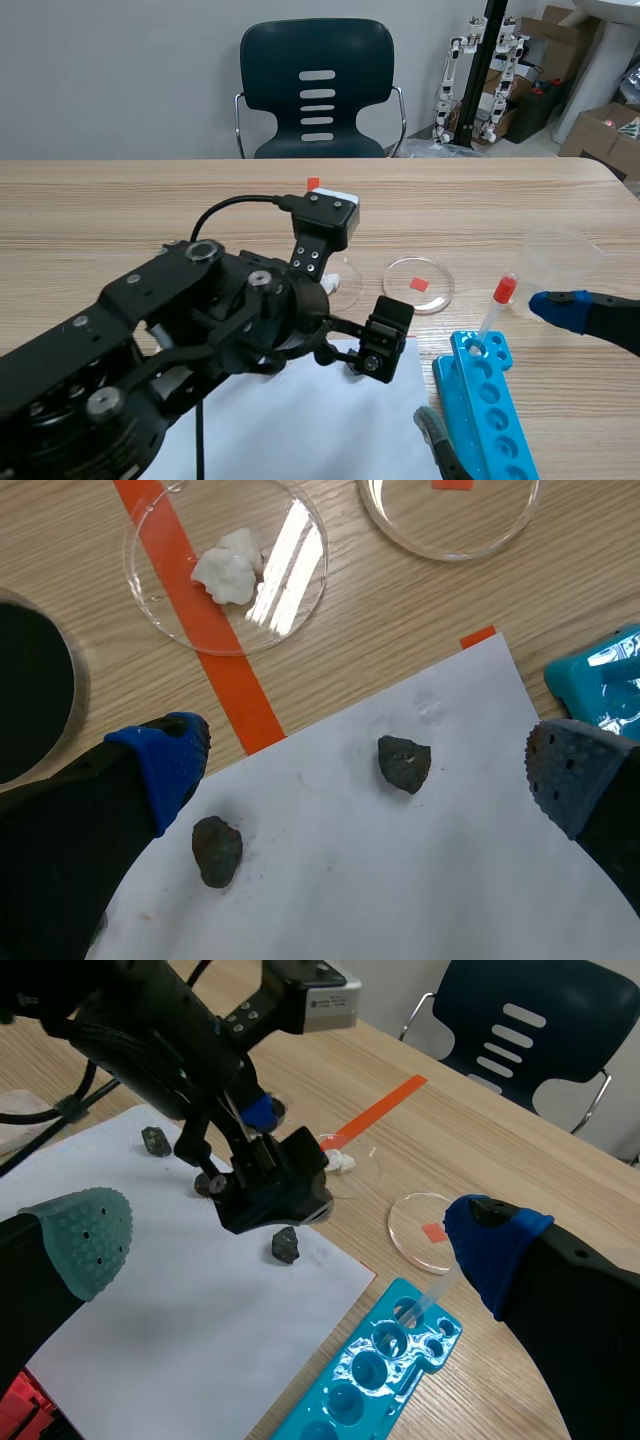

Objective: Pick up the right mineral with the left hand

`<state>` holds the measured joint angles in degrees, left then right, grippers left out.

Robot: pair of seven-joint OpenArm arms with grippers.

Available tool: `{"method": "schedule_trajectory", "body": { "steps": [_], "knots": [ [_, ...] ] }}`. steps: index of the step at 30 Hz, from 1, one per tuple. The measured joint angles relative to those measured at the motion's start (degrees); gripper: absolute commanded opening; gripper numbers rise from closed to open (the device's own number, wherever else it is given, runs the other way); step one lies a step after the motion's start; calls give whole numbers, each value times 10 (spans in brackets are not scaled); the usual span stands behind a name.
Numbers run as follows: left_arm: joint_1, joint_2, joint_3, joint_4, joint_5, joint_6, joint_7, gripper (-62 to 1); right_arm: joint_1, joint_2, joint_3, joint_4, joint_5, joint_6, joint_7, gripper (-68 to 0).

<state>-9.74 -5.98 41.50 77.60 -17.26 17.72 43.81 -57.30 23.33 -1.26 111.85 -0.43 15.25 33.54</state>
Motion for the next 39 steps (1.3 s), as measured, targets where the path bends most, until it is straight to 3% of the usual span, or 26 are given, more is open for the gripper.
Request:
{"method": "schedule_trajectory", "body": {
  "steps": [7,12,14,19,25,39],
  "knots": [
    [-49,48,21,-63,31,28,95,14,0,0,0,0,0,0,0,4],
    [-73,76,24,-97,39,28,157,14,0,0,0,0,0,0,0,4],
    [-82,87,24,-115,56,29,171,14,0,0,0,0,0,0,0,4],
    [-93,108,24,-172,75,28,171,14,0,0,0,0,0,0,0,4],
    [-100,133,24,-201,127,27,161,14,0,0,0,0,0,0,0,4],
    [-101,131,24,-217,128,37,156,14,0,0,0,0,0,0,0,4]
  ]
}}
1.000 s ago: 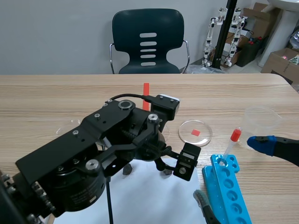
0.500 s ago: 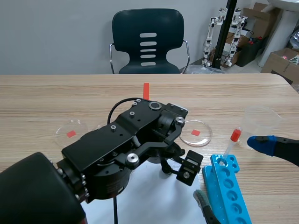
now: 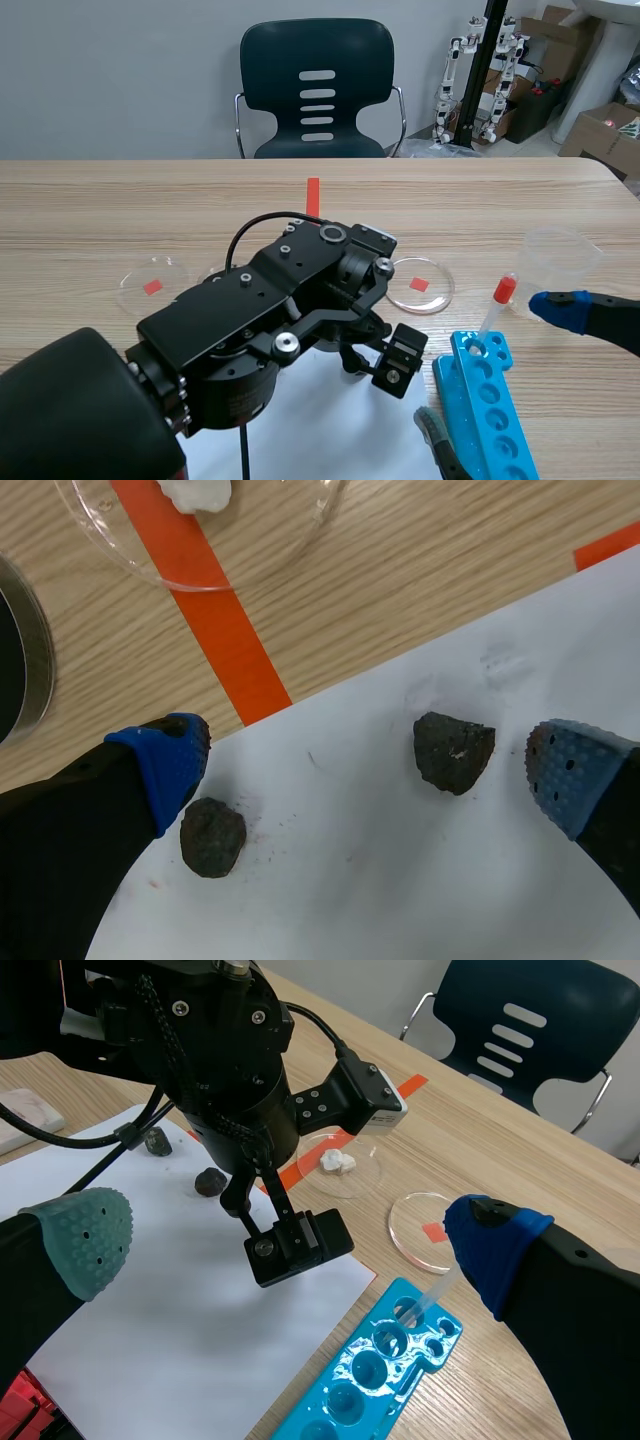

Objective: Pick up the right mineral with the left hand

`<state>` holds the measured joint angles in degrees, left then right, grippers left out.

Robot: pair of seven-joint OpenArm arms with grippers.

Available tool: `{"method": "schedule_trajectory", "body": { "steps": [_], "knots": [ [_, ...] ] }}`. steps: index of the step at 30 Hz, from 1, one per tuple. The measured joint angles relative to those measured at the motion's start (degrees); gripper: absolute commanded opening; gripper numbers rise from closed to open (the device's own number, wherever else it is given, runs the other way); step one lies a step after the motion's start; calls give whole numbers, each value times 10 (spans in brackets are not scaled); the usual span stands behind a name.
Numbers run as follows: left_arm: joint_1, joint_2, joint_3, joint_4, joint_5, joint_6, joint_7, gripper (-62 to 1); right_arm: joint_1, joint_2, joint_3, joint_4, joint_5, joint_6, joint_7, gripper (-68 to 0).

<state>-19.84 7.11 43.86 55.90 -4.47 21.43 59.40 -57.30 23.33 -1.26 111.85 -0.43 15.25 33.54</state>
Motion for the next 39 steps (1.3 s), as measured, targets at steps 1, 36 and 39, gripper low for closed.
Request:
{"method": "schedule_trajectory", "body": {
  "steps": [1,36,39],
  "knots": [
    [0,0,0,0,-3,0,3,14,0,0,0,0,0,0,0,4],
    [3,-3,0,-32,-70,-4,-71,-154,0,0,0,0,0,0,0,4],
    [3,-3,0,-32,-72,-4,-71,-244,0,0,0,0,0,0,0,4]
  ]
}}
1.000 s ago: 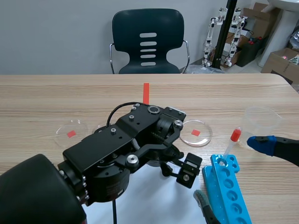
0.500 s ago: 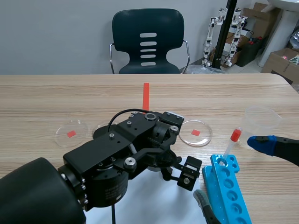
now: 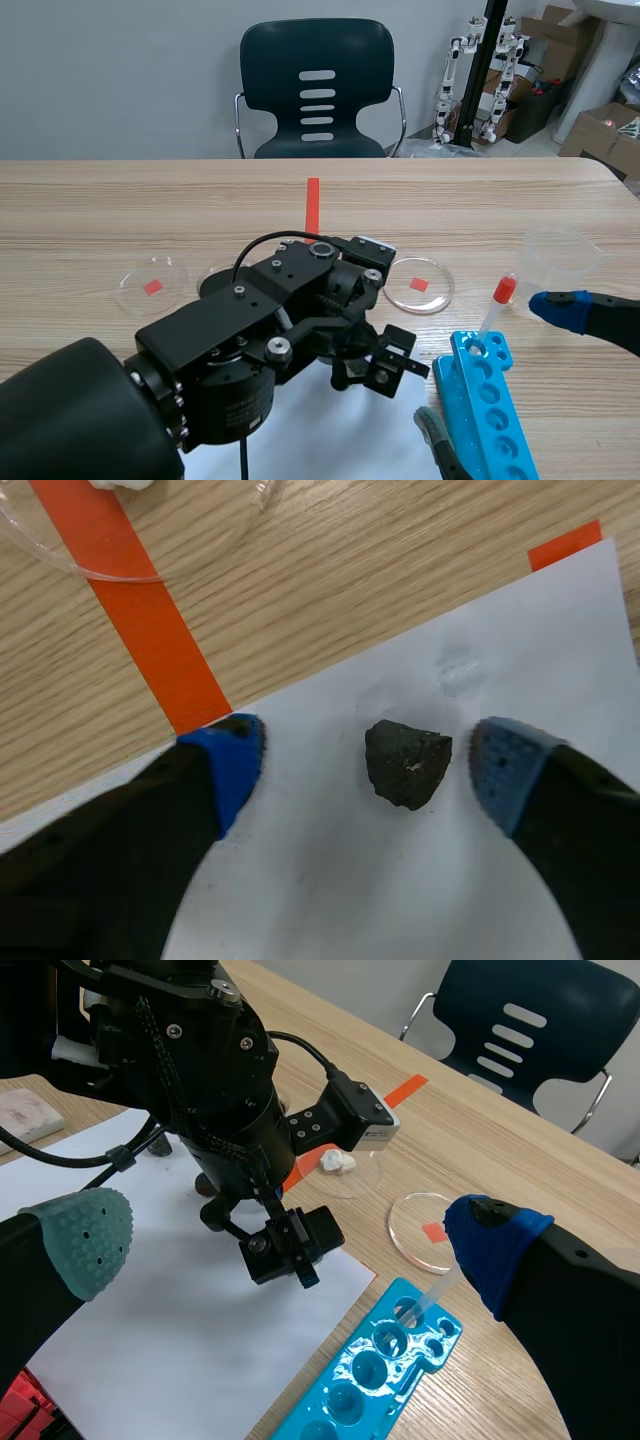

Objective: Pick up the right mineral with the left hand

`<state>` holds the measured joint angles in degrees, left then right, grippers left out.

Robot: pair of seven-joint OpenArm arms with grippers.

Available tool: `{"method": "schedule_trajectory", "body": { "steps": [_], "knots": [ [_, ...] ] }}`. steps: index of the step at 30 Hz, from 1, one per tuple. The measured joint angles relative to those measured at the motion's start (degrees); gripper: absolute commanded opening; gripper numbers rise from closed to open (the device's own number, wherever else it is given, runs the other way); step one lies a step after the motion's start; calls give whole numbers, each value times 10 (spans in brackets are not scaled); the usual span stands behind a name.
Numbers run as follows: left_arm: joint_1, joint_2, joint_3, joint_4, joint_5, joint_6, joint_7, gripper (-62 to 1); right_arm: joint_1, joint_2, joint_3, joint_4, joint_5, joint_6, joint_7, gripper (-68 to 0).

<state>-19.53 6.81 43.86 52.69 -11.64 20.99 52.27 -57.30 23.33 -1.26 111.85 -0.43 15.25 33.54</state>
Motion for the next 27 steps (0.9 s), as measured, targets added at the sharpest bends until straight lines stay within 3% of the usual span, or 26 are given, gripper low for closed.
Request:
{"method": "schedule_trajectory", "body": {
  "steps": [18,27],
  "knots": [
    [-1,0,0,1,0,0,20,-464,0,0,0,0,0,0,0,4],
    [-2,0,0,5,-1,0,19,-479,0,0,0,0,0,0,0,4]
  ]
}}
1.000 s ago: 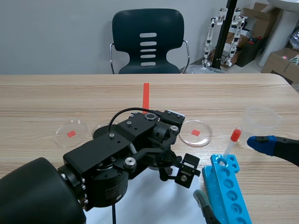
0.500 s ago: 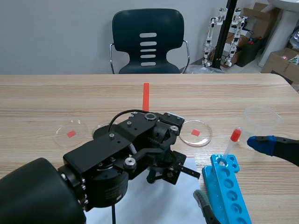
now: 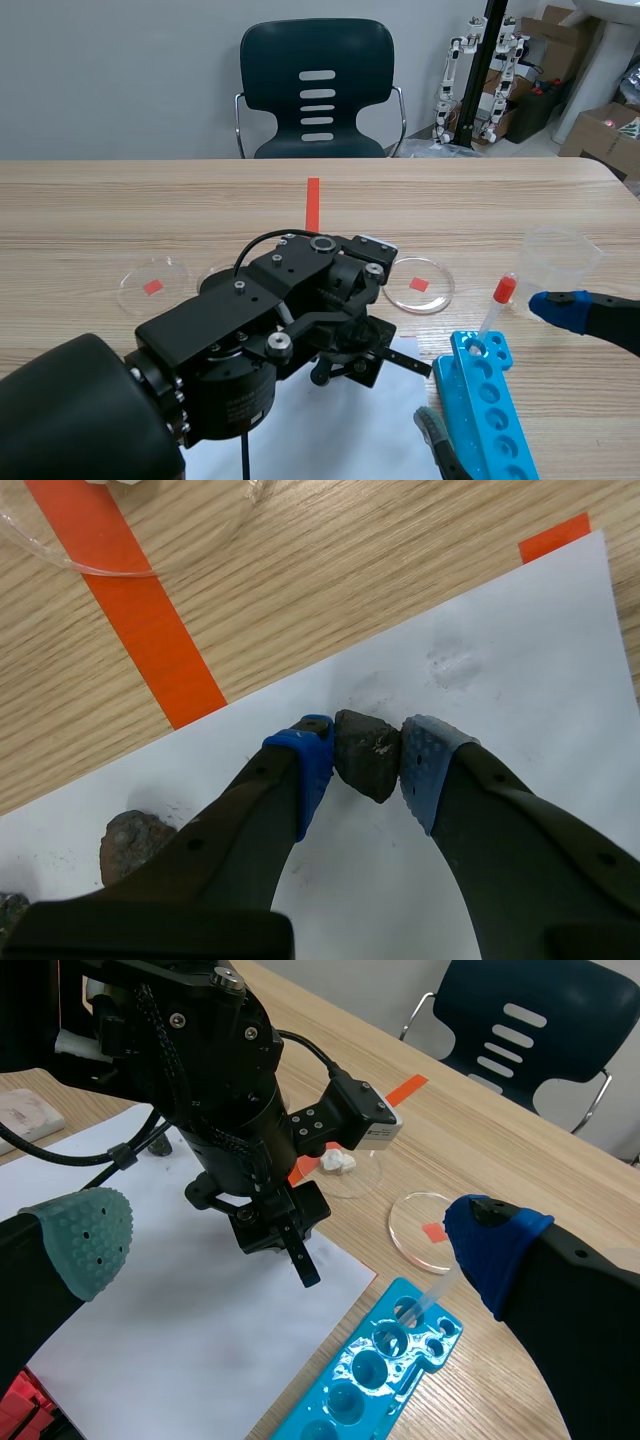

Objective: Pick up the right mineral with the left hand

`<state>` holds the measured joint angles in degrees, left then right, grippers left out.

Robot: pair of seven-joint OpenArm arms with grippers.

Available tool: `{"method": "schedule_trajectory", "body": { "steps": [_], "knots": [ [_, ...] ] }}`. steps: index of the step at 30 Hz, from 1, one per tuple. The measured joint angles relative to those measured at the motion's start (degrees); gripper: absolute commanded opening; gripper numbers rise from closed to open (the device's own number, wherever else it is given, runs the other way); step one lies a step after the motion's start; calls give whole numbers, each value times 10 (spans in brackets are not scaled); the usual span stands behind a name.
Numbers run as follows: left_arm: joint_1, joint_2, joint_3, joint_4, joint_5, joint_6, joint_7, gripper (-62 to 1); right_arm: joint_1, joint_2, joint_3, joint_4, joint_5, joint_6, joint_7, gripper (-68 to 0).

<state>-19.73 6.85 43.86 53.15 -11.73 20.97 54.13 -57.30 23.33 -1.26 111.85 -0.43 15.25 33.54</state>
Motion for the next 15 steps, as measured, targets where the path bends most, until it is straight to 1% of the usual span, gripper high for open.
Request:
{"method": "schedule_trajectory", "body": {
  "steps": [7,11,15],
  "knots": [
    [4,-5,0,19,1,0,1,-479,0,0,0,0,0,0,0,4],
    [17,-18,0,77,2,2,-5,-479,0,0,0,0,0,0,0,4],
    [47,-48,0,162,2,2,-38,-479,0,0,0,0,0,0,0,4]
  ]
}}
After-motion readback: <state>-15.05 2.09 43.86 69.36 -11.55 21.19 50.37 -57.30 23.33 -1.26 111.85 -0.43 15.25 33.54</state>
